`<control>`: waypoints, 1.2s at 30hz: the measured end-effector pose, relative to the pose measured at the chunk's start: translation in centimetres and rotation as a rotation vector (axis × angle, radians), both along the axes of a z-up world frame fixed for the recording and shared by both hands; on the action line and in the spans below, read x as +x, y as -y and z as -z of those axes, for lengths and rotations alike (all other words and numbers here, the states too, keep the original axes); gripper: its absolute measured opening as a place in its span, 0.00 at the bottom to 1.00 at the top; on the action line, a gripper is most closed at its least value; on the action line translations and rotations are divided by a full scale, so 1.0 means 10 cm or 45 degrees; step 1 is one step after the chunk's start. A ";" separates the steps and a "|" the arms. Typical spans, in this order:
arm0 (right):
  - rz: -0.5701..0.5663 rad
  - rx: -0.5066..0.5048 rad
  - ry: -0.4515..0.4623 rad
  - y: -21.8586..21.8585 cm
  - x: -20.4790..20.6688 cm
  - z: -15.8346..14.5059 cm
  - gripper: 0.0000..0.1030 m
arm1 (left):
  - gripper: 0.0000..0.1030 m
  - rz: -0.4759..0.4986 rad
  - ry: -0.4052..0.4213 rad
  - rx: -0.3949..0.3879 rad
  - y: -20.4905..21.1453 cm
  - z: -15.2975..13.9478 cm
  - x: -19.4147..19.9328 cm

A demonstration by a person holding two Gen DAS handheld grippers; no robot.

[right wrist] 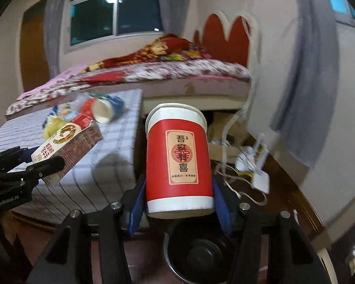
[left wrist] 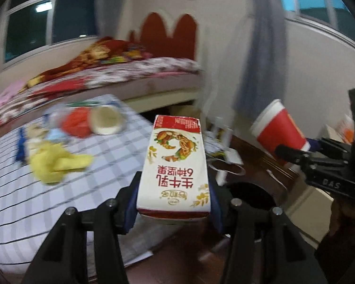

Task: Collect trash
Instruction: 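Drop the red cup into the black bin while the left tool drops the milk carton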

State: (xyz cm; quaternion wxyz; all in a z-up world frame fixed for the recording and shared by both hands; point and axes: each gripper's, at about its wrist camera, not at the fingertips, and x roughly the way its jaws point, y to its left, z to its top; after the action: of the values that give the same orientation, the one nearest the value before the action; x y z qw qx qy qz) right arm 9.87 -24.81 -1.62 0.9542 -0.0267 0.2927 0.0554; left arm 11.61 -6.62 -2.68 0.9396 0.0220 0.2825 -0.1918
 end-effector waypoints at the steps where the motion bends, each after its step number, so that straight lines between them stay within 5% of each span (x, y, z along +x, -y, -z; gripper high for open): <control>1: 0.017 0.000 -0.015 0.09 -0.03 0.05 0.54 | 0.50 0.044 -0.013 0.006 0.12 0.04 0.00; 19: 0.005 0.027 -0.352 1.03 0.05 1.07 0.55 | 0.51 0.411 -0.363 0.068 1.26 0.93 0.18; 21: -0.033 0.050 -0.383 1.07 0.12 1.16 0.58 | 0.58 0.401 -0.383 0.030 1.25 0.98 0.29; 22: -0.062 0.054 -0.405 1.09 0.17 1.23 0.60 | 0.76 0.388 -0.423 0.016 1.25 1.02 0.35; 24: 0.000 0.004 -0.496 1.14 0.29 1.41 0.90 | 0.89 0.356 -0.446 0.001 1.19 1.07 0.39; 29: 0.125 -0.019 -0.537 1.30 0.28 1.53 0.99 | 1.00 0.169 -0.417 0.085 0.99 1.15 0.28; 36: 0.227 -0.086 -0.496 1.15 0.08 1.41 0.99 | 1.00 0.045 -0.333 0.138 0.71 1.02 0.01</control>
State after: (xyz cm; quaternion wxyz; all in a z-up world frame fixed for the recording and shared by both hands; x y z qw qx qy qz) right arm 10.62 -36.34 -15.74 0.8793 -0.0214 0.4744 -0.0350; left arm 11.71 -13.69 -12.88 0.8887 0.0524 0.4121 -0.1939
